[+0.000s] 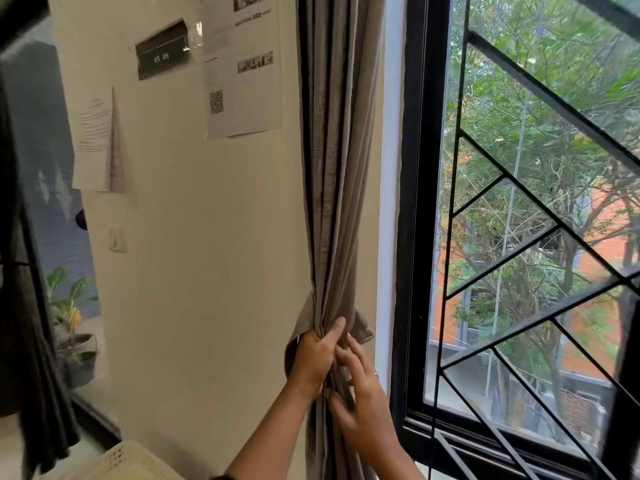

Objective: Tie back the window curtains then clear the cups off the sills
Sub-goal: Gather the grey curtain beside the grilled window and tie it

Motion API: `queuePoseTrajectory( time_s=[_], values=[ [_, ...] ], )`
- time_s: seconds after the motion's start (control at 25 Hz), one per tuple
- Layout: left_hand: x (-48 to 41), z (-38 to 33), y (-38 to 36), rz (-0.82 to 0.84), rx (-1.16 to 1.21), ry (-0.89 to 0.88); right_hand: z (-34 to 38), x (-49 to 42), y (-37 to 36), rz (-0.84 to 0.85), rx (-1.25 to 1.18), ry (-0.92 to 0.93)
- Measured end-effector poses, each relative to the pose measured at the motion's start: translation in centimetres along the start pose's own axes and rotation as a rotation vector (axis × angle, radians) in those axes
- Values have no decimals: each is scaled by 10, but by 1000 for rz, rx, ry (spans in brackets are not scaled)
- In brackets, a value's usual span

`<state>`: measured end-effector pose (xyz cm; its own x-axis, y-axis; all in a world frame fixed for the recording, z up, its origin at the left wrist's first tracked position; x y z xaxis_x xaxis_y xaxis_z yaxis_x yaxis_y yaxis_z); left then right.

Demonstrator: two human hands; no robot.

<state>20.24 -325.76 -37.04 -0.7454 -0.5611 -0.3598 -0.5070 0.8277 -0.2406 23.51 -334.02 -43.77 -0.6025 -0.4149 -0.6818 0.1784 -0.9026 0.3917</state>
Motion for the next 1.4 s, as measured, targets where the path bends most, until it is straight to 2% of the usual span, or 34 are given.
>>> queuePoseTrajectory(
  time_s=[0.08,0.16,0.32,0.4,0.48,0.56,0.72,0.84,0.96,1.04,1.2,1.4],
  values=[
    [-2,-1,3,-23,58,-12,-2,3,6,-10,-460,-214],
    [-3,-1,5,-39,76,5,0,-3,12,-35,-650,-400],
    [-5,-5,13,-13,125,18,12,-17,15,187,-633,-622],
    [-5,-8,19,36,148,47,12,-22,18,282,-608,-628],
    [-4,-11,21,86,177,100,13,-28,17,330,-682,-577],
    [-4,-10,22,115,201,131,19,-37,18,269,-832,-512],
    [-4,-10,26,129,224,109,24,-56,31,22,-1181,-469],
    [-4,-6,24,50,135,87,33,-55,40,-146,-1240,-469],
    [-5,-2,24,-5,33,-120,44,-43,43,-193,-1197,-424],
    [-2,-2,21,-13,-115,-281,49,-34,48,-199,-1175,-425],
    [14,4,12,-116,-456,-494,63,-21,51,-151,-1188,-494],
    [20,13,12,-35,-716,-866,78,-18,58,-49,-1182,-596]
  ],
)
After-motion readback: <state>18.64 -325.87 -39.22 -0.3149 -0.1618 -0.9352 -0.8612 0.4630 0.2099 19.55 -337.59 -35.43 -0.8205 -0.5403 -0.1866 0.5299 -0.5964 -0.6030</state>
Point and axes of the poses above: each hand's wrist, its own x-axis away from the middle knuckle, its own y-axis out of the back of the hand, z = x × y, the point moved 1 cm from there along -x, towards the middle knuckle, and after that the axes turned 5 degrees about -y, right-handed, at the moved point
